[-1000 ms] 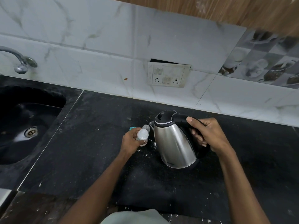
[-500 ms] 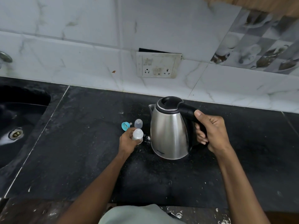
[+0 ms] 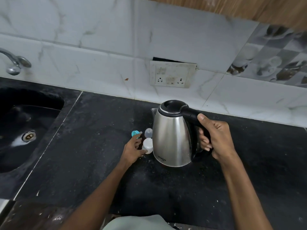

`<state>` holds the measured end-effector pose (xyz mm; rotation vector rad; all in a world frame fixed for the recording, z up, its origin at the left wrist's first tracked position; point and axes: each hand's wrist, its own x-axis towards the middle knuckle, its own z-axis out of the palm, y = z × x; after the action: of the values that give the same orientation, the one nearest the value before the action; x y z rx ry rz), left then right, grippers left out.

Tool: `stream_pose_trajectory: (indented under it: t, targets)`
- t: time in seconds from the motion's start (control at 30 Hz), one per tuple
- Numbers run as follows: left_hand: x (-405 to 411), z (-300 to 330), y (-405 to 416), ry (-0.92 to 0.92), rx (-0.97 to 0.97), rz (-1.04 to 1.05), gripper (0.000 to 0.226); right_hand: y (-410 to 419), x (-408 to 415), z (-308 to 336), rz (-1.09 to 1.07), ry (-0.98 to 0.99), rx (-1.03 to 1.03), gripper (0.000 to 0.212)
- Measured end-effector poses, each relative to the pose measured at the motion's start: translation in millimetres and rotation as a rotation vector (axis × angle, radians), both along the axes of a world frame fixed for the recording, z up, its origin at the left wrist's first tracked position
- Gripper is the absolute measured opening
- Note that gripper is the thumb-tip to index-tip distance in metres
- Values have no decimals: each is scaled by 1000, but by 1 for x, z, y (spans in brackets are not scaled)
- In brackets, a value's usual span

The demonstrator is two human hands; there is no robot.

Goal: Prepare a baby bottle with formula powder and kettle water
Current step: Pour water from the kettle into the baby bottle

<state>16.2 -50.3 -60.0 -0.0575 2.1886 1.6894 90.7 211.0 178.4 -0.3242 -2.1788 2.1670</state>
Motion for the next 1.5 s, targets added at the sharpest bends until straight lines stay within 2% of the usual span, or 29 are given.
stream_pose_trajectory:
  t: [0.2, 0.3, 0.4, 0.47, 0.57, 0.7, 0.87, 0.97, 1.1, 1.23, 1.37, 1.5]
  targets:
    - [-7, 17, -28, 46, -66, 56, 53, -19, -19, 3, 23, 31, -44, 61]
    - [-13, 26, -43, 94, -96, 89, 43, -30, -31, 4, 34, 53, -61, 63]
    - [-23, 39, -56, 113, -92, 132, 36, -45, -44, 4, 22, 73, -58, 49]
    - [-30, 47, -65, 144, -96, 129, 39, -58, -54, 3, 22, 93, -51, 41]
    - [-38, 66, -75, 180, -86, 137, 58, -77, -72, -3, 2, 106, -59, 37]
    - [-44, 95, -85, 231, -77, 205, 62, -108, -99, -13, -66, 92, -103, 31]
    - [-68, 99, -101, 276, -32, 277, 67, -149, -134, -33, -200, 104, -134, 41]
    - [-82, 100, -104, 305, 11, 329, 65, -172, -155, -52, -306, 121, -51, 48]
    - [-100, 103, -102, 325, 28, 304, 57, -197, -179, -71, -406, 181, 96, 36]
    - [-122, 101, -98, 282, 38, 295, 46, -213, -195, -94, -465, 275, 206, 39]
    - [-142, 94, -96, 241, 3, 234, 47, -225, -203, -118, -509, 335, 362, 48]
    - [-154, 90, -95, 163, 74, 250, 54, -236, -203, -139, -529, 369, 456, 44]
